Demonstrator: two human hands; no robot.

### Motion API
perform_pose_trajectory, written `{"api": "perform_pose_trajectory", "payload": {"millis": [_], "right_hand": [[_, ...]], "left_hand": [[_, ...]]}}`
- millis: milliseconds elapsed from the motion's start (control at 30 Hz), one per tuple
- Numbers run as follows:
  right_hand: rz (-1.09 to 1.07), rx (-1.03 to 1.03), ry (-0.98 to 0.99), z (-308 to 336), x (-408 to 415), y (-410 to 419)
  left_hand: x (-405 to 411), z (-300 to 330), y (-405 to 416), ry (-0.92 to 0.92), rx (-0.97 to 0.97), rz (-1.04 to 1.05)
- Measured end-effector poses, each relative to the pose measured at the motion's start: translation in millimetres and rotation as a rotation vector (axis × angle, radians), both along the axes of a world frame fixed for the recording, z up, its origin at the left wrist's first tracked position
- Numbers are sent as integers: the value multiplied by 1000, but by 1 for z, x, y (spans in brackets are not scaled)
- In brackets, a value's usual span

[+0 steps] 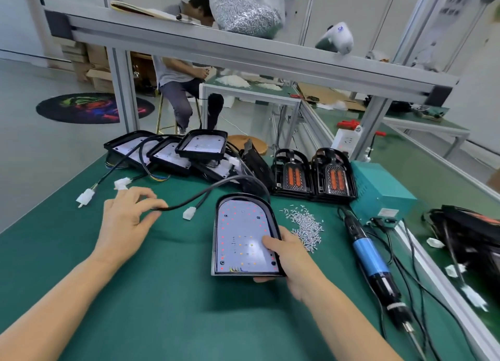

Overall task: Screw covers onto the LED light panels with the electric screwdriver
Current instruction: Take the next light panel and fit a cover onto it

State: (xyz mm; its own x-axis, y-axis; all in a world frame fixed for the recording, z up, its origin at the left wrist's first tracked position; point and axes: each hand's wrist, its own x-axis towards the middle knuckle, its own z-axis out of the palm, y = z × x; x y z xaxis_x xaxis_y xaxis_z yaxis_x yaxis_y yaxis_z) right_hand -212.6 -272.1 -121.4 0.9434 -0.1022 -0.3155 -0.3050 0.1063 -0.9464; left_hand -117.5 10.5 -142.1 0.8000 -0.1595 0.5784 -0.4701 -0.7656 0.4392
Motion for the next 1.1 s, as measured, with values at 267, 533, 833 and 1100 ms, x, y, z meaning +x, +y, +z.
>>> {"api": "perform_pose_trajectory", "payload": {"millis": [267,533,833,1100], "right_hand": [[-10,-198,-21,-10,-3,5],[-16,-267,20,-10,-4,18],[-7,-343,17,-13,-4,15],[-2,-429,-39,-17,-3,14]], "left_hand": [[-5,-12,7,311,109,174],[-9,8,-27,351,4,243],[-25,13,-84,135,116,171],[-19,24,-90,-212,320,83]]}}
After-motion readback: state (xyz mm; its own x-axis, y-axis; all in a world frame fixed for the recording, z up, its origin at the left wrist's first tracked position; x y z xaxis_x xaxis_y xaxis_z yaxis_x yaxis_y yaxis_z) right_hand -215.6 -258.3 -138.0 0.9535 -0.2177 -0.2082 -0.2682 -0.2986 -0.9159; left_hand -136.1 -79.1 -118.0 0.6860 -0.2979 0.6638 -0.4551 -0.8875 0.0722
